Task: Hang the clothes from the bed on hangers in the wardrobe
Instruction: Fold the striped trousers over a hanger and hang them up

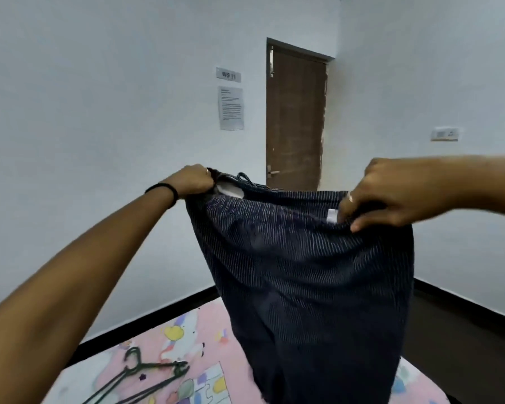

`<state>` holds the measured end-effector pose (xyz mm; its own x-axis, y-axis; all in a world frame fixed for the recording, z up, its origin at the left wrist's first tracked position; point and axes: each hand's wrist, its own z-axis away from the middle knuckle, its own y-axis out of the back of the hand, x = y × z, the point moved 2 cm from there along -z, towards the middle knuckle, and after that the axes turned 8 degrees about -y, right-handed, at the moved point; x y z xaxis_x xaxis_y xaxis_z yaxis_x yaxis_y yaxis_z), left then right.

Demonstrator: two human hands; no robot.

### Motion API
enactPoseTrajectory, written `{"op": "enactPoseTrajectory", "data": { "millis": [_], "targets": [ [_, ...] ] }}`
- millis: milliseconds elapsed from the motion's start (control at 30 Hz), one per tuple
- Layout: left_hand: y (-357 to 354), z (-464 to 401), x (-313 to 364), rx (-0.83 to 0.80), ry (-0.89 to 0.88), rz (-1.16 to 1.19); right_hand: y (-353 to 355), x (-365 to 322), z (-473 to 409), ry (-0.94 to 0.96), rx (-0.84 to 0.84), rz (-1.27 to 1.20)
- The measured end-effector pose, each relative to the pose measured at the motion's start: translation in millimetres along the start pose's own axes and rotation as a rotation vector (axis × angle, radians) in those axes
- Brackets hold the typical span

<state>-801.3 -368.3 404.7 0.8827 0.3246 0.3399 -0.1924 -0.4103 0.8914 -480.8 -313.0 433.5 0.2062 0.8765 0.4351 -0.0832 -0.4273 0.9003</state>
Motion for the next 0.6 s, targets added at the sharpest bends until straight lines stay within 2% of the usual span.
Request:
{"op": "enactPoseTrajectory", "data": {
  "millis": [67, 167, 333, 500, 600],
  "targets": [
    [-1, 3, -1, 0.166, 0.066, -0.022, -11, -19, -4, 0.009, -0.072, 0.237],
    [-8, 7, -3, 0.276, 0.188, -0.086, -26, -30, -7, 0.042, -0.11, 0.345],
    [-10, 10, 4, 0.27, 0.358, -0.407, -31, -9, 12, -0.028, -0.143, 0.35],
    [-23, 8, 31, 0.202, 0.256, -0.608, -30, 33, 31, -0.105, -0.1, 0.332],
    [-31, 11, 38, 0.167, 0.234, -0.604, -34, 64, 41, -0.164, -0.079, 0.336]
  ]
}}
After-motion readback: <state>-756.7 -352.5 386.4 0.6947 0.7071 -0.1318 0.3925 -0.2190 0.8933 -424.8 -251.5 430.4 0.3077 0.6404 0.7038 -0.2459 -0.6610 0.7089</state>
